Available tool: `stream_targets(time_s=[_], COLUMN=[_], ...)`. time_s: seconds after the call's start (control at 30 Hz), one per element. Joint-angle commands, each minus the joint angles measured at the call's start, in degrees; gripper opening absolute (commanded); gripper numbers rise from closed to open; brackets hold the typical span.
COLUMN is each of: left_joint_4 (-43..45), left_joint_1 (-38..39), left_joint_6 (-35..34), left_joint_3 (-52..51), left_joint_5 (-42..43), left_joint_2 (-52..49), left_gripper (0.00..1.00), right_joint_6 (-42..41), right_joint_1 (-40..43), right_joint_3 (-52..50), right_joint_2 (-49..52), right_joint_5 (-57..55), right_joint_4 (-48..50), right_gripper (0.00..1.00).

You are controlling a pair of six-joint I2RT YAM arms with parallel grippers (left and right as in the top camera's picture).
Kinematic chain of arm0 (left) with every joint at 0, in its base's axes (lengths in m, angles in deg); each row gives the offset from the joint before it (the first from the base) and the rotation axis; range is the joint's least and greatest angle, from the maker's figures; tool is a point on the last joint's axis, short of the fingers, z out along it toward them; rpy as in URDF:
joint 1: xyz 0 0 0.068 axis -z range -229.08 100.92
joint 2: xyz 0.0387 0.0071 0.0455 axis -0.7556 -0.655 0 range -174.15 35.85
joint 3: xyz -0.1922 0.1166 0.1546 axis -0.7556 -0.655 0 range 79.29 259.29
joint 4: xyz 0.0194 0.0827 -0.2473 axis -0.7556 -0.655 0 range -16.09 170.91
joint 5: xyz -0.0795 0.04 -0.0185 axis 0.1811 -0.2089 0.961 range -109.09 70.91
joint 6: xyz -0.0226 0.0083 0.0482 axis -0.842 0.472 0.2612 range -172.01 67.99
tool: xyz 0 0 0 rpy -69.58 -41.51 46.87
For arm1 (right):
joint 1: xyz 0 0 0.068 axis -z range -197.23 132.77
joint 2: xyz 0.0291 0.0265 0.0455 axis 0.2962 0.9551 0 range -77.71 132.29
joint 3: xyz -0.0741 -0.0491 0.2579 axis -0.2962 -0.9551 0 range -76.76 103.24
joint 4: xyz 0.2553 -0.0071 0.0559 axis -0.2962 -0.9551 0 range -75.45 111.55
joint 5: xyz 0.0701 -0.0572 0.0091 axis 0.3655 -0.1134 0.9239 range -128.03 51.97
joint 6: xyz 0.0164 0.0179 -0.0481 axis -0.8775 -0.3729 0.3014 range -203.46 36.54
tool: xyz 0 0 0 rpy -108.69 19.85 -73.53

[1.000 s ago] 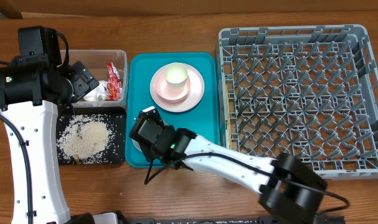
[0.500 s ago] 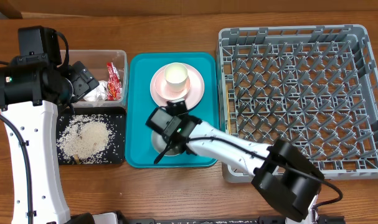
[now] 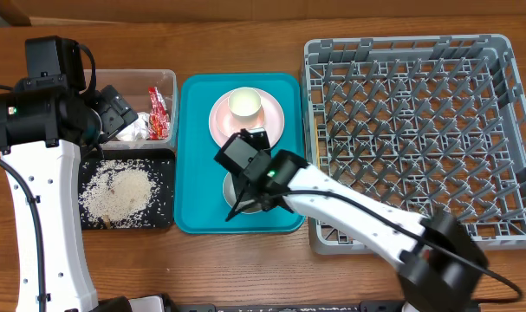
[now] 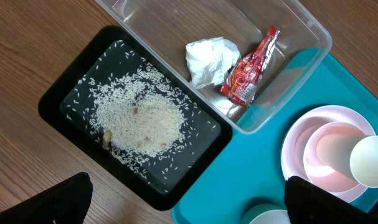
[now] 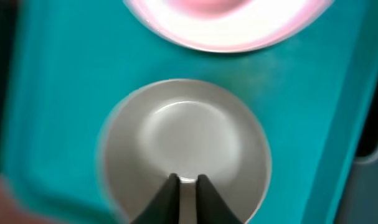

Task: Sort waste into correct bins and load items into the dishwasher
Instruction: 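Lower the right gripper onto the white bowl rim and close it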

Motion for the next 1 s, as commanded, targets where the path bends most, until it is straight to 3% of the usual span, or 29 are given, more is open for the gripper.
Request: stream_targets(time_s=[0.0,0.33,0.77,0.97], left_joint_4=[0.0,0.0,0.0,0.0], left_joint_1=[0.1,0.1,0.1,0.1], left_joint_6=[0.7,0.7,0.7,0.7], left_joint_3=[0.1,0.1,0.1,0.1], left_joint_5=[-0.2,-0.2,-0.2,-0.2], left_joint_2=[-0.1,-0.1,-0.1,-0.1], left_gripper=[1.00,1.00,1.00,1.00], right_joint_6=[5.7,9.9,10.0,10.0], right_joint_1=[-0.4,-4.6,-5.1,-5.1], right_joint_3=[0.5,0.4,0.4,0.4], right_joint_2=[-1.1,2.2,8.0,8.4], right_joint_5=[10.2,7.8,5.7,5.7], right_joint_4=[0.5,1.8,3.9,4.4], right_gripper=[0.18,0.41,0.39,0.30])
